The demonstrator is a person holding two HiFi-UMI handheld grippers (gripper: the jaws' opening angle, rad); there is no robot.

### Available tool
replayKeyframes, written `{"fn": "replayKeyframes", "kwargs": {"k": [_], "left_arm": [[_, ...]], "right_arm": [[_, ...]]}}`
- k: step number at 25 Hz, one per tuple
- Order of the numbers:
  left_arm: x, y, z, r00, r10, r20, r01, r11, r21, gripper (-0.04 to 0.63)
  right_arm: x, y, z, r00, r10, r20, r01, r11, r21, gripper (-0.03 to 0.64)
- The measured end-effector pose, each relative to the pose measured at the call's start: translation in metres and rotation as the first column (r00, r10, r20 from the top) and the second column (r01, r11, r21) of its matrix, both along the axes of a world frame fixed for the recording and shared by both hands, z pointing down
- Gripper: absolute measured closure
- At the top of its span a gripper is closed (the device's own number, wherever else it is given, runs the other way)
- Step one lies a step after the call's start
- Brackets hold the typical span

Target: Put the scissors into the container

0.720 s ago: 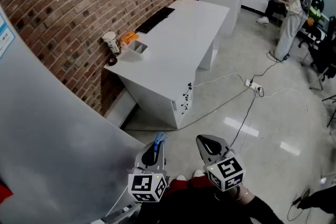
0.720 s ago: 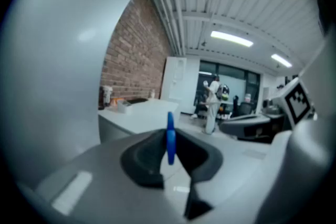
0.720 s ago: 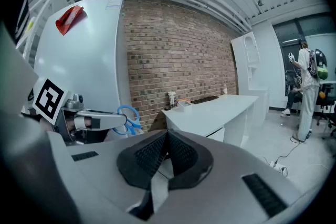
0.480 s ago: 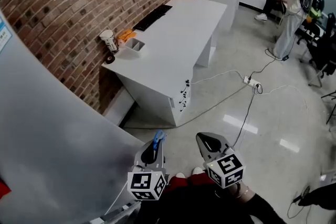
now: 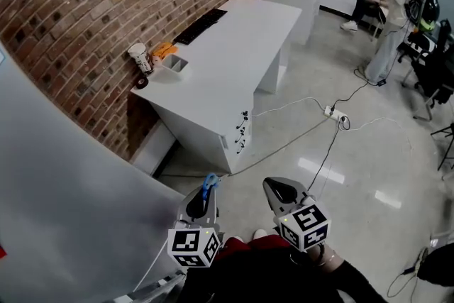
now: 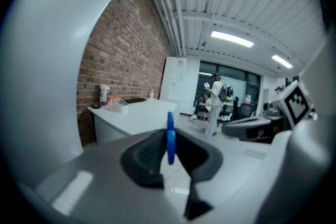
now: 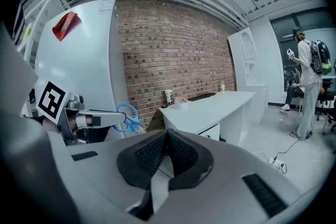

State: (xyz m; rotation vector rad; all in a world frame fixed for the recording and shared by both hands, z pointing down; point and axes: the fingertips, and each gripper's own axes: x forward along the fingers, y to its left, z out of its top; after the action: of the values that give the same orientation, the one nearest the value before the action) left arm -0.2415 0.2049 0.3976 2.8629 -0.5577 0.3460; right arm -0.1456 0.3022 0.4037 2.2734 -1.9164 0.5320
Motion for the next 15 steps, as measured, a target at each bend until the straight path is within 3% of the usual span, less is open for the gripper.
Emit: {"fn": "replayKeyframes", "kwargs": {"k": [15], "left_arm": [[0.033, -0.013, -0.011, 0.999, -0.050, -0.010, 0.050, 0.999, 0.009, 0.548]], "right_arm": [[0.043, 0.009, 0.001, 0.999, 0.004, 0.034, -0.004, 1.000, 0.004, 0.607]]}}
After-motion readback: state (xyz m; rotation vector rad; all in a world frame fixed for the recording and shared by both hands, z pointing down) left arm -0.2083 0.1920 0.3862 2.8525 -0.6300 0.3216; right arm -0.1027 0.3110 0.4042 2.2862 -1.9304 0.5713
